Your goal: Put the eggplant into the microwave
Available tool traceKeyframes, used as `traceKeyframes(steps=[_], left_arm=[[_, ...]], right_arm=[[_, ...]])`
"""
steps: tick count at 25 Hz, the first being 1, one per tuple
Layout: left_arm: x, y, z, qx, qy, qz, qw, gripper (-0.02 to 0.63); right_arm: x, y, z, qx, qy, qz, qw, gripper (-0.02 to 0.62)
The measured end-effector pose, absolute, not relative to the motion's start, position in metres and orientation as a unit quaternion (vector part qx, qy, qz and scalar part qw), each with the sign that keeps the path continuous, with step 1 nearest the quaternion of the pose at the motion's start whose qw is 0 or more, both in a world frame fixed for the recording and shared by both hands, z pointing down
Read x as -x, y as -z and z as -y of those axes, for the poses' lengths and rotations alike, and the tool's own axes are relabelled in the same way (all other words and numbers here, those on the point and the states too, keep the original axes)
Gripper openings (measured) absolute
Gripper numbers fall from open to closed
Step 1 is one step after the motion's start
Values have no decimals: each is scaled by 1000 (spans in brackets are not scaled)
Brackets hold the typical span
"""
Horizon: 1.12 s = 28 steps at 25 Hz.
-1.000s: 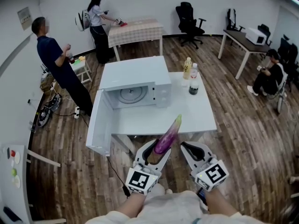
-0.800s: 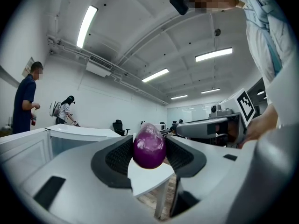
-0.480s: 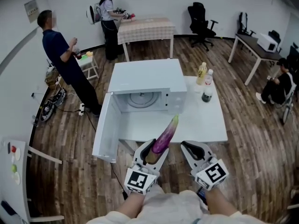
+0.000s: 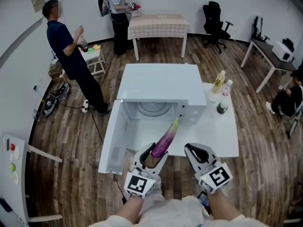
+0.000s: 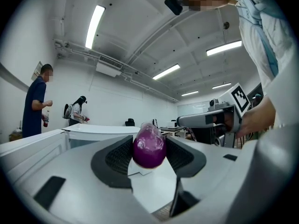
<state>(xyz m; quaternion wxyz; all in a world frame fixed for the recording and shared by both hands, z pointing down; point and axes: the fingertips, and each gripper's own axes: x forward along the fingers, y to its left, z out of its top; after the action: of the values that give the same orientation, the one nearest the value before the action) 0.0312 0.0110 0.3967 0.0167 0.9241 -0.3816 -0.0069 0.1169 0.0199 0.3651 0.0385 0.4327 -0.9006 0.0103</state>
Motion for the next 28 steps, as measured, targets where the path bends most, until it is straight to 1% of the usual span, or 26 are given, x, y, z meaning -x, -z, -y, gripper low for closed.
traceKeyframes(steps=[14, 28], left_arm=[[-6, -438, 52, -934, -4, 358, 13, 216], [-5, -487, 69, -918, -41, 395, 24, 216]], right_arm=[[-99, -389, 60, -430, -4, 901, 56, 37], [-90, -417, 76, -371, -7, 924, 92, 37]])
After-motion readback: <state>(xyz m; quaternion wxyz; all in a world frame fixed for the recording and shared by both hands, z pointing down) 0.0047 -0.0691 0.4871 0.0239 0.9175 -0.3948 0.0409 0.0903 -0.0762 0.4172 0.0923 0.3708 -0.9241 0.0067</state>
